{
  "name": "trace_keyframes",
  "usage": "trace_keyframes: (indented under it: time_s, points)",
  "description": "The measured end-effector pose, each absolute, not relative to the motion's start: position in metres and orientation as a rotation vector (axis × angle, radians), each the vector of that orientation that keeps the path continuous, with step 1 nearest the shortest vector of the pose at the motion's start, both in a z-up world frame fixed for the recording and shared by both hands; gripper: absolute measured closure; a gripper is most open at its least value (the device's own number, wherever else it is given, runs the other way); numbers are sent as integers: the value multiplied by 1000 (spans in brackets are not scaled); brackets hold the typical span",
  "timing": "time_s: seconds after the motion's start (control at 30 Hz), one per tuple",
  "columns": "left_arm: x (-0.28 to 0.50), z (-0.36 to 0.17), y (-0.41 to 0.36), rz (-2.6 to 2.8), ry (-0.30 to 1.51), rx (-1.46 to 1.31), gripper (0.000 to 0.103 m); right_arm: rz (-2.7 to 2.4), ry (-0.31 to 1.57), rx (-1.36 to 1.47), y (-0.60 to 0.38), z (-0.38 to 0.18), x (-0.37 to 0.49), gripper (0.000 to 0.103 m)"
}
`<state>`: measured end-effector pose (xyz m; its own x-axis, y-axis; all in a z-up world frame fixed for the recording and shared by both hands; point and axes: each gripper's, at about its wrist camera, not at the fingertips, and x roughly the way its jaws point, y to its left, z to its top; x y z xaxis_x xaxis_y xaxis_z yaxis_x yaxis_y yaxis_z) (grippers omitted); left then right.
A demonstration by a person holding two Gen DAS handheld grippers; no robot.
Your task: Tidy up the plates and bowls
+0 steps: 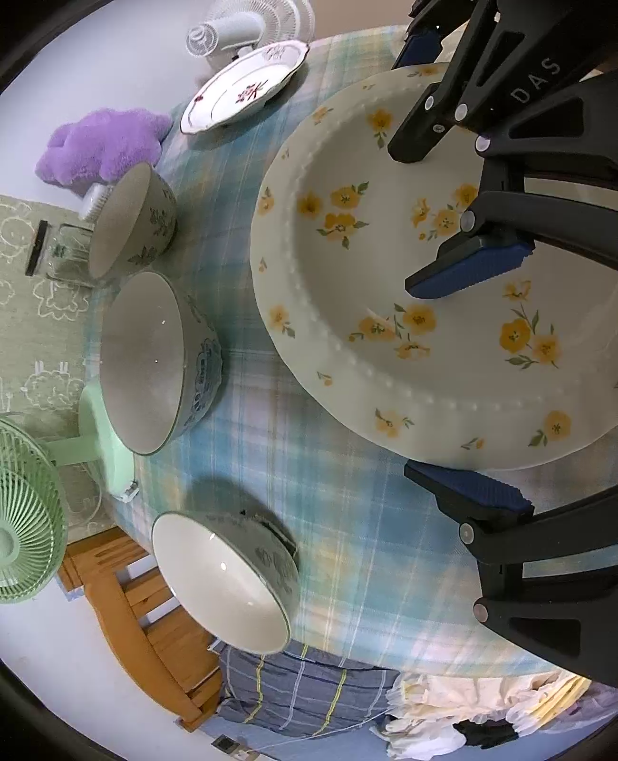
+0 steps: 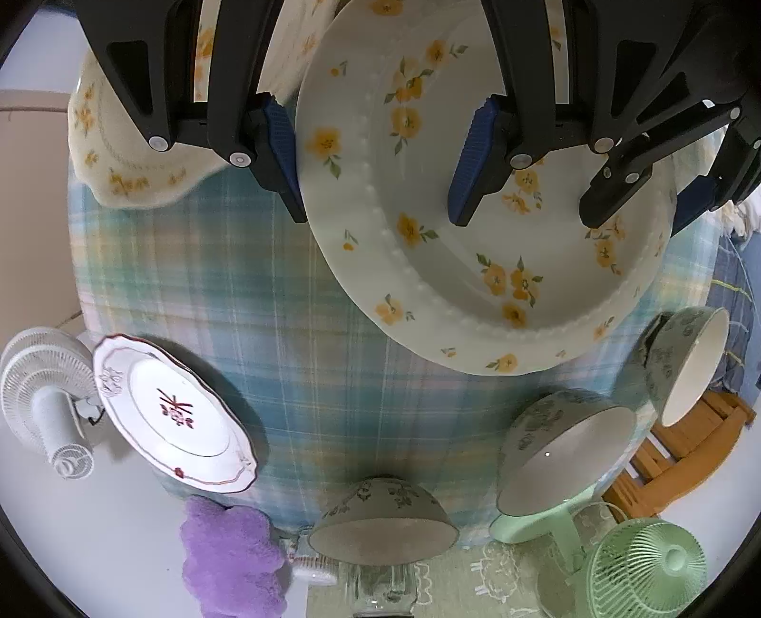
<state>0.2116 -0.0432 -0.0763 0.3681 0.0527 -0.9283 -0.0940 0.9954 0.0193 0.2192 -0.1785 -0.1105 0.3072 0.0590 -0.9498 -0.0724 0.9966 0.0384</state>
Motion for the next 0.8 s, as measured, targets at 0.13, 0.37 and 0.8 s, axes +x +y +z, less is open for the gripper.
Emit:
trace_keyframes:
  time_s: [0.13,0.37,0.8]
  points:
    - [196,-70,-41,111,1191,-53,35,66,1247,-2,-175,-101,204,41]
    - [173,-62,-41,50,1188,-32,35,10,1240,3,-172,-92,174,40]
    - [154,-45,-79,-50,1150,14,35,-94,1204,51,-208,-71,137,40]
